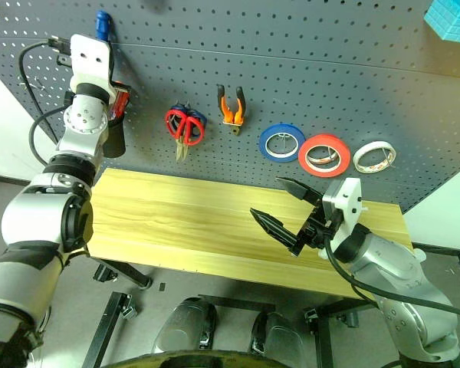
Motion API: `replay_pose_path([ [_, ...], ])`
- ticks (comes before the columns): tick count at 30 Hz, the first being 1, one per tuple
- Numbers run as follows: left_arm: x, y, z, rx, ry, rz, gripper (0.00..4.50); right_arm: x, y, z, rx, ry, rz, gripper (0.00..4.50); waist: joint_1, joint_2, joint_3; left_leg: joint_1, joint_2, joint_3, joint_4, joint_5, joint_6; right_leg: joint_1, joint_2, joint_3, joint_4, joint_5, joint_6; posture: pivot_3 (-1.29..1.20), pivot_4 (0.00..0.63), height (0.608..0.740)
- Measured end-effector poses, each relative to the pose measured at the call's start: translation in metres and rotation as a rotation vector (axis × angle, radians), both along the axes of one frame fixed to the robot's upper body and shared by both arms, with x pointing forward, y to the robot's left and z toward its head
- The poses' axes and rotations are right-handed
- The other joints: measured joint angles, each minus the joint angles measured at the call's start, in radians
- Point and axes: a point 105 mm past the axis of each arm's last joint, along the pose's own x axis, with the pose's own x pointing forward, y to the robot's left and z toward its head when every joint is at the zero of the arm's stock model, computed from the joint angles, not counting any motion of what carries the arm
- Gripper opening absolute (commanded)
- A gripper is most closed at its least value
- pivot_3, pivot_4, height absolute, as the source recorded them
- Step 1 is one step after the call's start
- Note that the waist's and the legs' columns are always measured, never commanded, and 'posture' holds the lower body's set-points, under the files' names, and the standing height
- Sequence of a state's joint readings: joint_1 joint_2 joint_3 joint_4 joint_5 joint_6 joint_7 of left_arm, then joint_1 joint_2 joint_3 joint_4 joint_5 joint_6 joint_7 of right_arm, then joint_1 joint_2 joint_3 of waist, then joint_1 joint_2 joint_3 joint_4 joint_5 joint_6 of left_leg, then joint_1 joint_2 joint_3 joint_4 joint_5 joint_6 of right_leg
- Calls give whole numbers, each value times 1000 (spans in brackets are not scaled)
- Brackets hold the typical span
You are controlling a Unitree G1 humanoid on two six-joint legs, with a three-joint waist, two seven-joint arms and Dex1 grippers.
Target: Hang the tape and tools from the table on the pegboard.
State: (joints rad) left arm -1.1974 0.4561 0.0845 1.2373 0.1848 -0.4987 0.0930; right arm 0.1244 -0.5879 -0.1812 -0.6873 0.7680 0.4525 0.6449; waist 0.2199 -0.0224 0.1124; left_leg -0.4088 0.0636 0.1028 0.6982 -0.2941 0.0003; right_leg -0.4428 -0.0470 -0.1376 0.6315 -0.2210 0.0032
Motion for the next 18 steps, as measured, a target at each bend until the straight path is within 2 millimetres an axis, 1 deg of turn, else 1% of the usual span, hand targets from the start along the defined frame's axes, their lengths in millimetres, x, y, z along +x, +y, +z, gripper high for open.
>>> replay_pose_path([
  [4, -2, 6, -22, -2, 32, 17, 517, 1, 1, 3, -2, -12, 2, 4500, -16, 0, 0, 0, 0, 0, 0, 0, 0, 0, 0, 0, 0, 0, 0, 201, 124, 718],
  [10, -4, 8, -24, -5, 25, 26, 517, 1, 0, 1, -11, -3, 0, 4500, -17, -2, 2, 0, 0, -1, 0, 0, 0, 0, -1, 0, 0, 0, 0, 202, 128, 718],
  [18, -12, 13, -37, -14, 3, 49, 517, 1, -2, -2, -13, 11, -15, 4500, -19, -2, 2, 1, 0, -1, 0, 0, 0, 0, -1, 1, 1, 0, 0, 205, 127, 718],
])
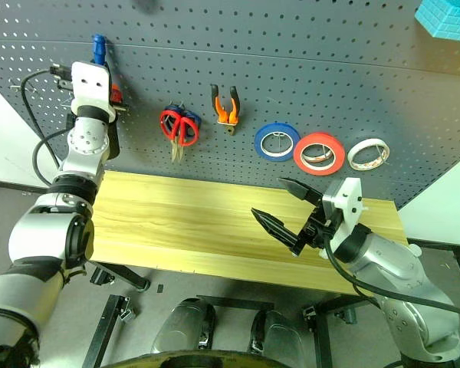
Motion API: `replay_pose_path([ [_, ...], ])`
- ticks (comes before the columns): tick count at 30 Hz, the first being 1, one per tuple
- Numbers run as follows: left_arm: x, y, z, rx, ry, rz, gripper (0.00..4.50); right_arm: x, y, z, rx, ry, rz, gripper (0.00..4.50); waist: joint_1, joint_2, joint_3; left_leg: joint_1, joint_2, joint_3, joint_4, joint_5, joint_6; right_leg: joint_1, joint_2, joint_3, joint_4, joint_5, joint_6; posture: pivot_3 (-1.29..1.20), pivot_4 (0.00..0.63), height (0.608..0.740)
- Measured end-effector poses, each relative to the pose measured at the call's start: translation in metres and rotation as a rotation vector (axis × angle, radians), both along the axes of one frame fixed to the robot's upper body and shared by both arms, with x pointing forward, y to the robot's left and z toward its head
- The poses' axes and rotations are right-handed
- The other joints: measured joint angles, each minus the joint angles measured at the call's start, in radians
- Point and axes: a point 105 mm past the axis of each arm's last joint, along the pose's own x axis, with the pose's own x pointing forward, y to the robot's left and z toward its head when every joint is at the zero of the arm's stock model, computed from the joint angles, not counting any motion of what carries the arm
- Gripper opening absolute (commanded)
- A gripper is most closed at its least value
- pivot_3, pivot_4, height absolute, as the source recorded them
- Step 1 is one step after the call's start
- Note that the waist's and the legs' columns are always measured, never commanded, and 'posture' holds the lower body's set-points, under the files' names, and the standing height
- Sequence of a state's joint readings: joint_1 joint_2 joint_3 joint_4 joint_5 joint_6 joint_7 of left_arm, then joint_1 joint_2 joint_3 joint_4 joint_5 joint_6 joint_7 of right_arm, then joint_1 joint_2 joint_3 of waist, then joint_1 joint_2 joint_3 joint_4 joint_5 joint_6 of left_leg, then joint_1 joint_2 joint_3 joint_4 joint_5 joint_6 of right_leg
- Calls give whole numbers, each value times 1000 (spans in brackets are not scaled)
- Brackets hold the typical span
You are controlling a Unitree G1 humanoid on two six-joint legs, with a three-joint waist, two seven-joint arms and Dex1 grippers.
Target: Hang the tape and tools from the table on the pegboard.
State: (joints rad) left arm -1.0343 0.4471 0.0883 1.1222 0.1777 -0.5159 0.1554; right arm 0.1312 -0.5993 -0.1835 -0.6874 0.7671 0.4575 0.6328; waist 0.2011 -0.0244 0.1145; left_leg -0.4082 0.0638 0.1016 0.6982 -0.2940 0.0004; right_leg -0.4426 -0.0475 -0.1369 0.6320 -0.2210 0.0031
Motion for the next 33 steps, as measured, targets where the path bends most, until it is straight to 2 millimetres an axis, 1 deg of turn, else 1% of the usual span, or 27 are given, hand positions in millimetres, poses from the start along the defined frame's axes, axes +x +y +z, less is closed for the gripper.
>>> replay_pose_path([
  [3, -6, 2, 1, -5, -38, 8, 517, 0, 0, -1, -2, 2, -3, 4500, 0, 0, 0, 0, 0, 0, 0, 0, 0, 0, 0, 0, 0, 0, 0, 209, 128, 718],
  [5, -10, 3, 5, -13, -70, 16, 1252, 0, 0, -1, -5, 1, -5, 4500, 0, 0, 1, 0, 0, 0, 0, 0, 0, 0, 0, 0, 0, 0, 0, 212, 128, 718],
  [7, -14, 7, 8, -25, -97, 39, 1838, 0, -1, -1, -6, 1, -5, 4500, 1, -1, 1, 0, 0, 0, 0, 0, 0, 0, 0, 0, 0, 0, 0, 216, 128, 718],
  [10, -15, 13, 10, -41, -105, 73, 2867, 0, -1, -1, -6, 1, -5, 4500, 2, -1, 1, 0, 0, 0, 0, 0, 0, 0, 0, 0, 0, 0, 0, 216, 127, 718],
  [14, -17, 13, 14, -43, -122, 77, 4202, 1, -1, -1, -9, -4, -7, 4500, 2, -1, 1, 0, 0, 0, 0, 0, 0, 0, 0, 0, 0, 0, 0, 218, 125, 718],
  [15, -18, 13, 15, -45, -128, 80, 4470, 1, -1, -1, -10, -6, -7, 4500, 2, -1, 1, 0, 0, 0, 0, 0, 0, 0, 0, 0, 0, 0, 0, 219, 124, 718],
  [19, -19, 12, 21, -45, -146, 84, 4470, 3, -1, -1, -10, -7, -9, 4500, 2, -1, 1, 0, 0, 0, 0, 0, 0, 0, 0, 0, 0, 0, 0, 222, 115, 718],
  [21, -20, 8, 24, -30, -146, 64, 4470, 4, 0, -2, -12, -9, -7, 4500, 2, -1, 1, 0, 0, 0, 0, 0, 0, 0, 0, 0, 0, 0, 0, 226, 107, 718],
  [24, -28, -3, 32, -1, -180, 0, 4470, 5, 2, -5, -15, -7, -2, 4500, 3, -1, 0, 0, 0, 1, 0, 0, 0, 0, 0, 0, 0, 0, 0, 252, 79, 718],
  [26, -39, -17, 44, 23, -205, -86, 4470, 7, 3, -6, -10, -9, 0, 4500, 4, -1, 0, 0, 0, 1, 0, 0, 0, 0, 0, 0, 0, 1, -1, 275, 59, 718],
  [29, -61, -47, 71, 74, -237, -277, 4470, 14, 5, -6, 0, -31, 7, 4500, 6, -1, -2, 0, -1, 2, 1, 0, 0, 1, 1, 0, 0, 2, -3, 302, 30, 718],
  [30, -66, -54, 77, 85, -229, -330, 4470, 18, 6, -6, 6, -39, 8, 4500, 7, 0, -6, 1, -2, 2, 1, 0, 0, 1, 1, 0, 0, 2, -3, 302, 30, 718],
  [31, -71, -60, 82, 94, -210, -388, 4470, 21, 7, -5, 13, -47, 12, 4500, 7, 2, -9, 1, -2, 2, 1, 0, 0, 2, 1, 0, 0, 2, -3, 340, 1, 718],
  [32, -76, -65, 85, 100, -191, -440, 4470, 23, 8, -5, 13, -59, 13, 4500, 7, 4, -10, 2, -2, 2, 0, 0, 0, 2, 2, 0, 0, 1, -1, 354, 0, 718],
  [33, -80, -69, 84, 101, -149, -499, 4470, 27, 10, -7, 9, -61, 19, 4500, 7, 5, -16, 2, -2, 2, 0, 0, 0, 2, 2, 0, 0, 1, 0, 368, 0, 718],
])
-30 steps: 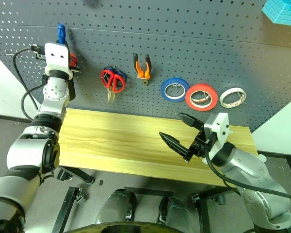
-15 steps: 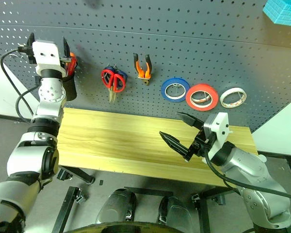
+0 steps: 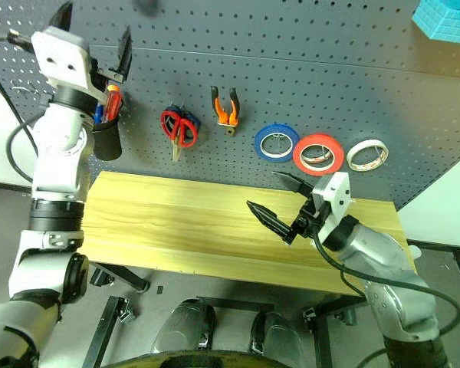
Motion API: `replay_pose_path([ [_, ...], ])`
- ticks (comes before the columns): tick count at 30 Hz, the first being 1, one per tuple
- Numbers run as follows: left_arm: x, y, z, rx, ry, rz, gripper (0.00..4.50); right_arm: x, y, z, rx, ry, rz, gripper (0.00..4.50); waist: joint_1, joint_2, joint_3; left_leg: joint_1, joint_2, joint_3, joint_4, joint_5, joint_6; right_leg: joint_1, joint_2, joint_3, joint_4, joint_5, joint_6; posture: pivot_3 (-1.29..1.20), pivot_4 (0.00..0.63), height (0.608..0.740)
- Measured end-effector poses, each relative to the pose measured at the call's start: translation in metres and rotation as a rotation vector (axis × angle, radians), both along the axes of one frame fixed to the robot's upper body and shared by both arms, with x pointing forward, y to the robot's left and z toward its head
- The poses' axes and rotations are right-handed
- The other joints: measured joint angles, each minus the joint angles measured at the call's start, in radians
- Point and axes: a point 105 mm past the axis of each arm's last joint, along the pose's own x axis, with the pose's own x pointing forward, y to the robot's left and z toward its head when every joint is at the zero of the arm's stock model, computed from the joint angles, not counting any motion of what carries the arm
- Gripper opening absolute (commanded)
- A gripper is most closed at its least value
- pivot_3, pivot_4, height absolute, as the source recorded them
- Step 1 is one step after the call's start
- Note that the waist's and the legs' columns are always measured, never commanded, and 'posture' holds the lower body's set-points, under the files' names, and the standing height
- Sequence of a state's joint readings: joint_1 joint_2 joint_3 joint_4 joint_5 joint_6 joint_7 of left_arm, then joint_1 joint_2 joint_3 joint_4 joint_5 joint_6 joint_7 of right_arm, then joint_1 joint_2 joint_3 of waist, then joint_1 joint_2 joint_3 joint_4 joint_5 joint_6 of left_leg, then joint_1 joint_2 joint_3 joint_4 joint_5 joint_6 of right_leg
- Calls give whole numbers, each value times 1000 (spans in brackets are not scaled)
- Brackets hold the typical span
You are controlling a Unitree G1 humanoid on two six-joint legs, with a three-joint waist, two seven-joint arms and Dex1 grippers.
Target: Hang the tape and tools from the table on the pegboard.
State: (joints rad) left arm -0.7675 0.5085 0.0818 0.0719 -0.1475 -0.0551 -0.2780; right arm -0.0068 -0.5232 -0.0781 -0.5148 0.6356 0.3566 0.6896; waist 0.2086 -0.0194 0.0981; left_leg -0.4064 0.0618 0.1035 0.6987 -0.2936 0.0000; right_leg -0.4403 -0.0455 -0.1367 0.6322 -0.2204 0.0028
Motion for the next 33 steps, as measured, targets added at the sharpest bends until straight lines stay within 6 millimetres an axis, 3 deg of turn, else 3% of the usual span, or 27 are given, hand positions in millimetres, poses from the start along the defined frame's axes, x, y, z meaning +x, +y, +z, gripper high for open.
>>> replay_pose_path([
  [2, -9, -7, -17, 56, 125, -110, 4470, 6, 1, -5, 7, 1, 12, 4500, 1, 5, -10, 1, 0, 0, -1, 0, 0, 1, 0, 0, 0, 0, 0, 406, 0, 718],
  [4, -13, -9, -54, 97, 300, -180, 4470, 9, 2, -13, 37, 32, 35, 4500, 7, 12, -16, 3, 0, 0, -1, 0, 0, 2, 0, 1, 0, 0, 0, 438, 0, 718],
  [6, -18, -8, -101, 98, 492, -225, 4470, 15, 5, -18, 97, 74, 52, 4500, 21, 13, -18, 5, 1, -1, -1, 0, 0, 3, 1, 1, 1, 0, 0, 454, 0, 718],
  [8, -27, -12, -164, 81, 741, -257, 4470, 24, 3, -22, 149, 113, 44, 4500, 35, 14, -19, 9, 1, -2, -1, 0, -1, 6, 2, 1, 0, 0, 0, 459, 0, 718],
  [10, -35, -16, -206, 77, 893, -266, 4470, 31, 0, -25, 163, 132, 28, 4500, 63, 14, -19, 8, 2, -3, -1, 0, -1, 6, 1, 0, 0, -1, 0, 464, 0, 718],
  [17, -63, -7, -298, 109, 1183, -200, 4470, 25, -19, -60, 130, 223, -36, 4500, 147, 21, -26, -2, 2, -3, -1, -1, 0, -3, -1, 1, -2, -1, 1, 430, 0, 718],
  [20, -71, -4, -318, 116, 1254, -188, 4470, 18, -37, -72, 62, 234, -89, 4500, 177, 21, -26, -2, 1, -1, -1, -1, 1, -3, -1, 0, -1, -1, 1, 420, 0, 718],
  [23, -71, 2, -325, 122, 1275, -160, 4470, 12, -52, -82, 25, 238, -148, 4500, 191, 22, -32, -1, 2, -2, -1, -1, 0, -2, -1, 0, -1, -1, 1, 411, 0, 718],
  [28, -65, 10, -322, 84, 1254, -130, 4470, -9, -85, -100, 5, 286, -270, 4500, 195, 26, -35, -1, 2, -4, -1, -1, 0, -2, -1, 0, -2, -1, 1, 394, 0, 718],
  [33, -57, 23, -310, -35, 1151, -43, 4470, -19, -108, -99, 65, 238, -432, 4500, 183, 29, -41, -1, 3, -4, -1, -1, 0, -2, -1, 0, -1, -1, 1, 375, 0, 718],
])
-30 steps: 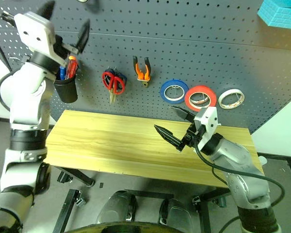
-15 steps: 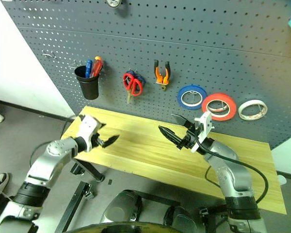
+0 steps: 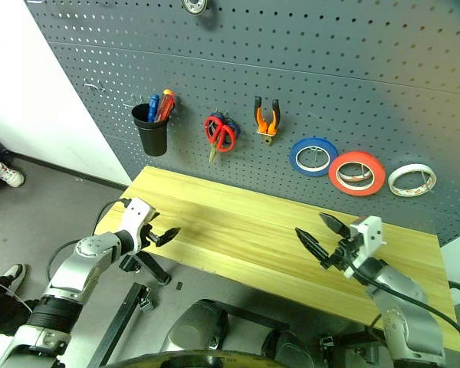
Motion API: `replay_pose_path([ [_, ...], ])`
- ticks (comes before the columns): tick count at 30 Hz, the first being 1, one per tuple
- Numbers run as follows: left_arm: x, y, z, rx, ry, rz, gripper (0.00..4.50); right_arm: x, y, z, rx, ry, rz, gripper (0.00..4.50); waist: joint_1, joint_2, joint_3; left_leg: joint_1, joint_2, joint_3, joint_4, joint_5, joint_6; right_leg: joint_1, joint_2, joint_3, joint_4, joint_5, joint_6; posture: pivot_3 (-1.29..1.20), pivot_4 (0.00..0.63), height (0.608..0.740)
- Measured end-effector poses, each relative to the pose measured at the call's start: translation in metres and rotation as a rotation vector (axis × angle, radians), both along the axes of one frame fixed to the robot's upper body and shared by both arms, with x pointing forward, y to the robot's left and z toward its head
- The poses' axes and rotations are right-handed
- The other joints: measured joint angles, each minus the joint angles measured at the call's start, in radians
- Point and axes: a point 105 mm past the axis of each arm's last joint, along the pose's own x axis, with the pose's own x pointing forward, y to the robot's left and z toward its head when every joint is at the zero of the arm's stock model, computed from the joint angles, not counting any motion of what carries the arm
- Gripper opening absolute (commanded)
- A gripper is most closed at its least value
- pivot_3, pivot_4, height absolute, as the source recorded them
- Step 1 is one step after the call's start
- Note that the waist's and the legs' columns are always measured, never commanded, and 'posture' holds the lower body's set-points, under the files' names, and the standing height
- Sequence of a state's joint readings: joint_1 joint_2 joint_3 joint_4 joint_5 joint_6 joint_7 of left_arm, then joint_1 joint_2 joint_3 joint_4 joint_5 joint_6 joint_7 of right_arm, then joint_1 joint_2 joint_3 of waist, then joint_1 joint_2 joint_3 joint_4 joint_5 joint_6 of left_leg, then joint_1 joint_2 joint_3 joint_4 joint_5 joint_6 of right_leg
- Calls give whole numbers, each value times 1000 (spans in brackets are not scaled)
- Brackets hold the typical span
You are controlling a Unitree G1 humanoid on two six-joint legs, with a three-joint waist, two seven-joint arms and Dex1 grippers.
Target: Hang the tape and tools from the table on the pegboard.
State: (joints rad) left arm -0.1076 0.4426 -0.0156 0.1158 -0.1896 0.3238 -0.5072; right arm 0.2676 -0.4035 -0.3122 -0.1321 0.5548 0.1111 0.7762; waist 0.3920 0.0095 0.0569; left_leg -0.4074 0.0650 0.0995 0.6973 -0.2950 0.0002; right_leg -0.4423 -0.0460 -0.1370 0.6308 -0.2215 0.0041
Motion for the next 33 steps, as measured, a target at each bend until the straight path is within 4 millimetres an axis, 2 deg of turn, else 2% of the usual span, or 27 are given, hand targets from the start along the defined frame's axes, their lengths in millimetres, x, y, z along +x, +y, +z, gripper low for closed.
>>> replay_pose_path([
  [4, -7, 15, 0, -27, -51, 119, 4470, -1, -4, 2, 48, -53, -118, 4500, -2, 5, -4, 1, 0, 0, 0, 0, 0, 1, 0, 0, 0, 0, 0, 375, 0, 718],
  [8, -6, 13, -3, -11, -61, 121, 4470, 4, -1, 4, 34, -67, -109, 4500, 1, 5, -8, 2, 0, -1, 1, -2, -3, 3, -1, -1, -1, 0, 0, 381, 0, 718],
  [15, 2, 8, 5, -18, -79, 109, 4470, 6, -4, -1, 20, -51, -105, 4500, -3, 8, -11, 0, 0, -1, 0, 0, 0, 1, 0, -1, -1, -1, 0, 380, 0, 718],
  [24, 0, 14, -10, -17, -14, 167, 4470, 4, -2, -5, 21, -37, -87, 4500, -9, 7, -14, 1, 0, -2, 0, 0, -1, 2, 0, -1, 0, -1, 0, 367, 0, 718],
  [31, 1, 9, -15, -4, 15, 142, 4470, 5, -4, -8, 15, -17, -106, 4500, -28, 7, -14, 1, 0, -2, 0, 0, 0, 2, 0, -1, 0, -1, 0, 360, 0, 718],
  [33, 1, 8, -17, -2, 20, 136, 4090, 5, -4, -8, 16, -15, -107, 4500, -28, 8, -14, 1, 0, -2, 0, 0, -1, 2, 0, -1, 0, -1, 0, 360, 0, 718],
])
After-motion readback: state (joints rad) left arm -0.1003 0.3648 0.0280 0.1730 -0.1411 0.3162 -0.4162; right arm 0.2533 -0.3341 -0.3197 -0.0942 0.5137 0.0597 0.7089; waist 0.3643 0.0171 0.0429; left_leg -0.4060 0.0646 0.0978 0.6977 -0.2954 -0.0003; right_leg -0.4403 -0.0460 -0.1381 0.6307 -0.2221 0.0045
